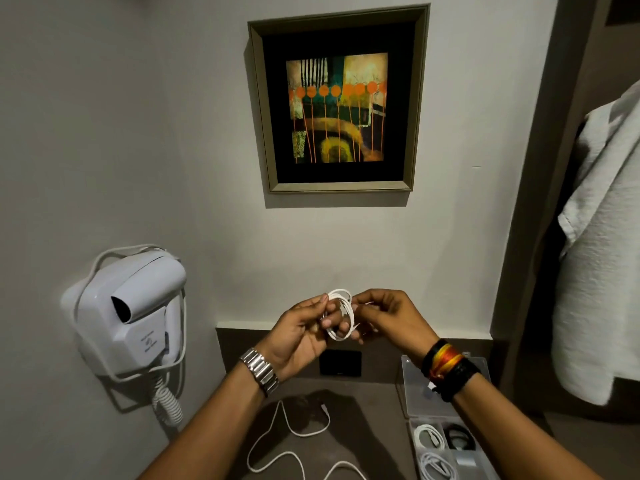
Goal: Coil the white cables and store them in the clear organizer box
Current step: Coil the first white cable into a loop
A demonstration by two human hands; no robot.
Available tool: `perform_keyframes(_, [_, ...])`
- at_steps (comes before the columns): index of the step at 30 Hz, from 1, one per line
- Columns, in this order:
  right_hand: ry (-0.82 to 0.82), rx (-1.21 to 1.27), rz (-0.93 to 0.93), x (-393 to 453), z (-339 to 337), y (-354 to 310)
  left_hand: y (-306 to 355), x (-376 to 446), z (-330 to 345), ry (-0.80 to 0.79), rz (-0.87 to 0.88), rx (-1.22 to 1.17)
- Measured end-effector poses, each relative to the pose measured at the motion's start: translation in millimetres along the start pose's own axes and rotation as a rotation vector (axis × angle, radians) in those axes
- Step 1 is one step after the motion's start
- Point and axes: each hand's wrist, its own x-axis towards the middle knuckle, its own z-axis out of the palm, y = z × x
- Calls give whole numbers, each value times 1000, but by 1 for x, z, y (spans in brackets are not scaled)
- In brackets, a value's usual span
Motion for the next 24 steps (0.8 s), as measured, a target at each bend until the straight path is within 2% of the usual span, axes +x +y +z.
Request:
perform_keyframes(3, [-77,142,72,-2,-1,0,1,-1,-2,43,1,56])
perform_keyframes(7, [-73,87,66,-4,1,4,-2,2,-8,138,14,222])
perform_keyframes(9, [-3,85,54,-3,4,6,-4,5,-12,248,34,509])
perform_keyframes(12, [56,52,22,-1,10,8,-10,7,-18,395,124,1125])
perform_keyframes(14, [80,68,37,0,13,11,-16,5,-22,425,224,1305])
perform_keyframes(17, [94,137,113,0,18,16,-23,5,-25,425,289,1363])
perform_keyframes(24, [157,366,238,-2,27,22,-27,5,-35,442,295,1390])
